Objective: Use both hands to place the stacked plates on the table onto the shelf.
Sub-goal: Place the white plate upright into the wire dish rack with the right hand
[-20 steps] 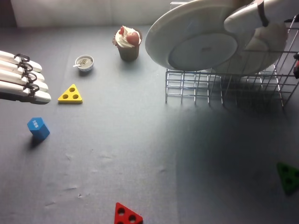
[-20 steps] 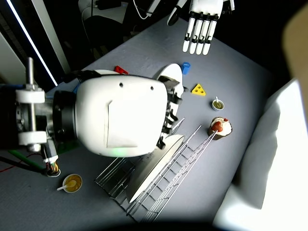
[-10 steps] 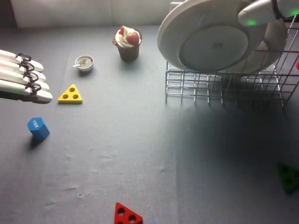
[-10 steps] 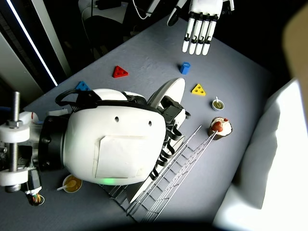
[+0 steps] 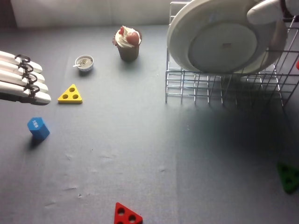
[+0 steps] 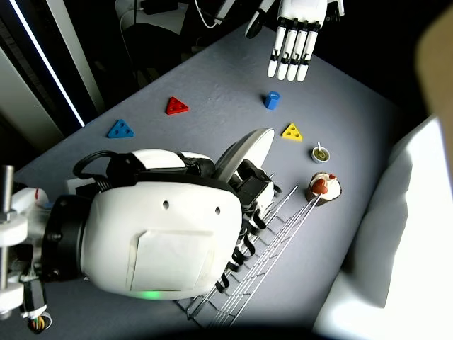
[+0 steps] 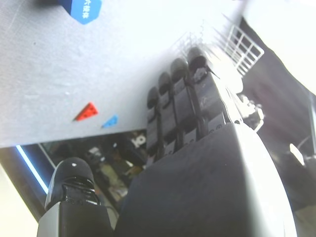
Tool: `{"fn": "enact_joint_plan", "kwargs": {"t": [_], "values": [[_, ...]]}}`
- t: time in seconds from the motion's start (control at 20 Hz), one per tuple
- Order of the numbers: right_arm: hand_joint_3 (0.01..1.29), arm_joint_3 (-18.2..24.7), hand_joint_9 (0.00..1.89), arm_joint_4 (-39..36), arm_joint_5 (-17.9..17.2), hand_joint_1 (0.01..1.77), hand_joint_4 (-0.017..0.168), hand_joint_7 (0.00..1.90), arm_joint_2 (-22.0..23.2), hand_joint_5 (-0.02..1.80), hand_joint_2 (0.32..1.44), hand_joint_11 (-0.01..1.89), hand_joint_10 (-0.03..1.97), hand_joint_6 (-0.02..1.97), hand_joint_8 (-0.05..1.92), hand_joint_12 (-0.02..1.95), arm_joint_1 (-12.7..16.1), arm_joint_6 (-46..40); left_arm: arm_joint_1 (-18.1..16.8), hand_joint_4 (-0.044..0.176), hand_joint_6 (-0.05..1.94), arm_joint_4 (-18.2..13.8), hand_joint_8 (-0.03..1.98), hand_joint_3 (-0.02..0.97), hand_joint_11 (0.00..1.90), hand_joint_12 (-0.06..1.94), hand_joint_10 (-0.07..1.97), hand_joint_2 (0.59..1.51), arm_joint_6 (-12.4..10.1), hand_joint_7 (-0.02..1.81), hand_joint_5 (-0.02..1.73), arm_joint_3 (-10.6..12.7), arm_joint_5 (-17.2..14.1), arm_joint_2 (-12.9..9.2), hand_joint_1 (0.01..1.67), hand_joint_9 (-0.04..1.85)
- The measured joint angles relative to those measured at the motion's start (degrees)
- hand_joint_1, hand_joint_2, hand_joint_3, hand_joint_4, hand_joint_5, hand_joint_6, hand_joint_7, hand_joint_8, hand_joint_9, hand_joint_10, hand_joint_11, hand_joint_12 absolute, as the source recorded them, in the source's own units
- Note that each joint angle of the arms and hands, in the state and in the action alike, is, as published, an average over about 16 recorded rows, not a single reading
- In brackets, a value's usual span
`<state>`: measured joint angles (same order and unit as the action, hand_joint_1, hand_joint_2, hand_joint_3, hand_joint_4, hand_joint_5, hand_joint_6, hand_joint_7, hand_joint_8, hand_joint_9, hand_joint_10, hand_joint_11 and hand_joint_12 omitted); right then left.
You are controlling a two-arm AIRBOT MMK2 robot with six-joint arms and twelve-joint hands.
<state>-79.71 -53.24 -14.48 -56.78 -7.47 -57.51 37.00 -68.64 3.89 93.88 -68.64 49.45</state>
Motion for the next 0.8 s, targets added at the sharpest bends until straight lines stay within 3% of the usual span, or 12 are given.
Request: {"fn": "enact_joint_plan", "kwargs": {"t": [0.1,0.4,0.8], "values": [[0.01,-0.2,1.11,-0.1,0.1,1.43,-0.013,1.03,0.0,0.86,0.98,0.99,0.66,0.84,0.65,1.15,-0.2,0.0,0.0,-0.001,0.01,0.0,0.00,0.019,0.25,0.01,0.01,1.077,0.1,0.30,0.25,0.1,-0.2,0.2,0.15,0.28],[0.01,-0.5,1.06,-0.1,0.2,1.36,-0.013,0.98,0.1,0.86,1.00,1.01,0.43,0.83,0.44,0.74,-0.9,0.0,-0.4,0.000,0.01,1.0,0.00,0.019,0.25,0.01,0.01,1.077,0.5,0.30,0.25,0.2,-0.5,1.2,0.14,0.28],[0.01,-0.3,0.99,0.6,-0.5,1.27,-0.008,0.91,0.3,0.87,1.03,1.04,0.08,0.44,0.10,0.18,-1.9,-0.1,-1.0,-0.001,0.01,4.0,0.00,0.019,0.24,0.01,0.01,1.077,2.0,0.29,0.24,-1.9,1.0,3.0,0.14,0.27]]}}
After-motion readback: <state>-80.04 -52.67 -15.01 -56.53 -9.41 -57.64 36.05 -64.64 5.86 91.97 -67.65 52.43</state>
